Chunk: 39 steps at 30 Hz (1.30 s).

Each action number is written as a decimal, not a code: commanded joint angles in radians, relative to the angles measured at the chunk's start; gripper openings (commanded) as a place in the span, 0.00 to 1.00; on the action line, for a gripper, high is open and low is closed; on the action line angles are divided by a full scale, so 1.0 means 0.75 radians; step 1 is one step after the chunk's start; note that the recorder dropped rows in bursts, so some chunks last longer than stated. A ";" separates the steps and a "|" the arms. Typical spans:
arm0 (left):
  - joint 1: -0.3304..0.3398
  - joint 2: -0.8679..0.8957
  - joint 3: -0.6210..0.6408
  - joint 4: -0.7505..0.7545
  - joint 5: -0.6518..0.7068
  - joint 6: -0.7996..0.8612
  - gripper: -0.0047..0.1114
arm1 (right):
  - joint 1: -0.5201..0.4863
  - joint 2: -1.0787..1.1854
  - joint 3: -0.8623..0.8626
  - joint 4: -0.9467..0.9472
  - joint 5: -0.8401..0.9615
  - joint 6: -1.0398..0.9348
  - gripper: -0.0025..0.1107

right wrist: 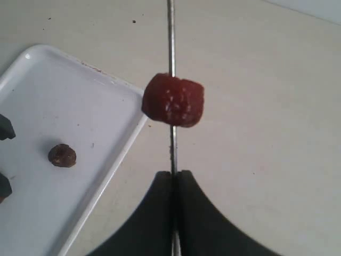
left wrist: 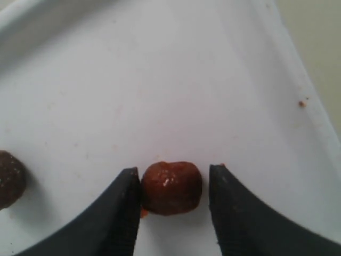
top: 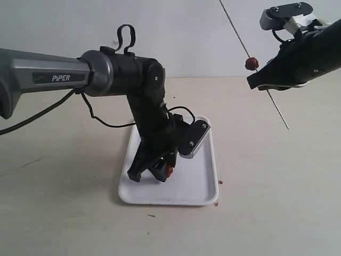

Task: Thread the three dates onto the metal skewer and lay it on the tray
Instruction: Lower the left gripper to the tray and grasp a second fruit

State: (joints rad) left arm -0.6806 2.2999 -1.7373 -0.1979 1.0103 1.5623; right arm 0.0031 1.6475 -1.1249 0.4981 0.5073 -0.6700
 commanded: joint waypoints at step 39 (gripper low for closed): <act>0.023 -0.082 -0.027 -0.200 0.042 -0.031 0.28 | -0.006 -0.004 0.002 -0.027 -0.034 -0.010 0.02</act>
State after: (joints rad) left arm -0.6786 2.2847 -1.7373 -0.2590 1.0367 1.5546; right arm 0.0031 1.6475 -1.1249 0.4959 0.4936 -0.6700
